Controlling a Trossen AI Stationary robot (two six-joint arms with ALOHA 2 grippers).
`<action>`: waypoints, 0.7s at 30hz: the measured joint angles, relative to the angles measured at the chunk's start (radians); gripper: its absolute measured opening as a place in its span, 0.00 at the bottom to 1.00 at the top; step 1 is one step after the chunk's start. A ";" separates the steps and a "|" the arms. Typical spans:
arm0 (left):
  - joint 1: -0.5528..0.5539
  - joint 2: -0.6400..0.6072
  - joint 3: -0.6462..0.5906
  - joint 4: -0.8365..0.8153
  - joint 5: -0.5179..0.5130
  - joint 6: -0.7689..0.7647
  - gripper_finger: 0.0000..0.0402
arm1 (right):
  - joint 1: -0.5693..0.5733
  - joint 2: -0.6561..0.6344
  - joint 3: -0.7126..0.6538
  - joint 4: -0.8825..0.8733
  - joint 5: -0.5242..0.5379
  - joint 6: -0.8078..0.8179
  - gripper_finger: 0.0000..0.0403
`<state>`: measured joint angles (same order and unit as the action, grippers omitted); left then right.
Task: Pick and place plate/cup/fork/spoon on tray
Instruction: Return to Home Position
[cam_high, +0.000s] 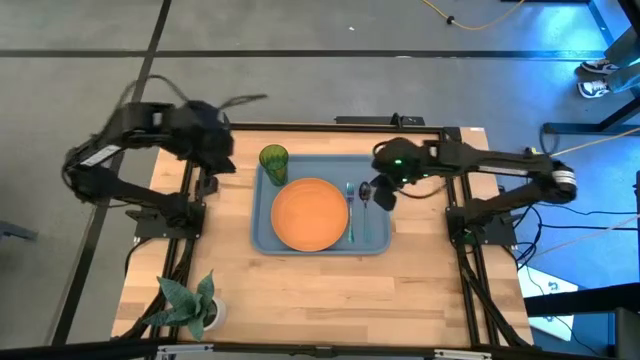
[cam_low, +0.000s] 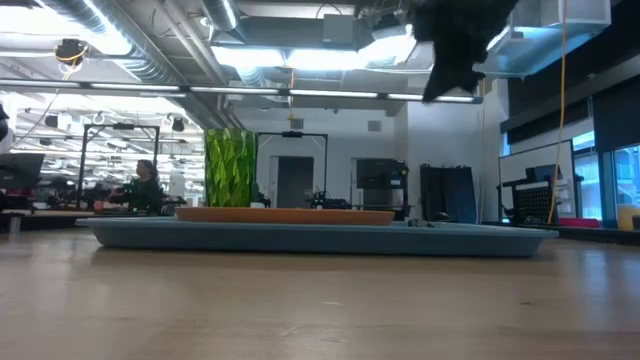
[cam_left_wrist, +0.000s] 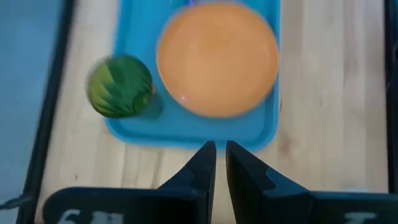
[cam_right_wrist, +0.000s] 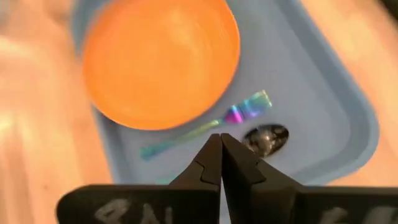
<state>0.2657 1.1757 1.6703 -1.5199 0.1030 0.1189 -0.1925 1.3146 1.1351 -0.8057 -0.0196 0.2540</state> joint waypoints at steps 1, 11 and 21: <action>-0.003 -0.025 0.000 0.018 -0.004 -0.016 0.07 | 0.008 -0.031 0.000 0.005 0.001 0.000 0.01; -0.030 -0.310 -0.218 0.181 -0.015 -0.148 0.07 | 0.083 -0.202 -0.050 0.075 0.041 0.052 0.01; -0.034 -0.730 -0.548 0.452 -0.029 -0.258 0.07 | 0.132 -0.408 -0.273 0.463 0.045 0.051 0.01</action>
<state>0.2321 0.4461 1.1224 -1.0679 0.0740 -0.1388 -0.0607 0.9061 0.8617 -0.3431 0.0253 0.3049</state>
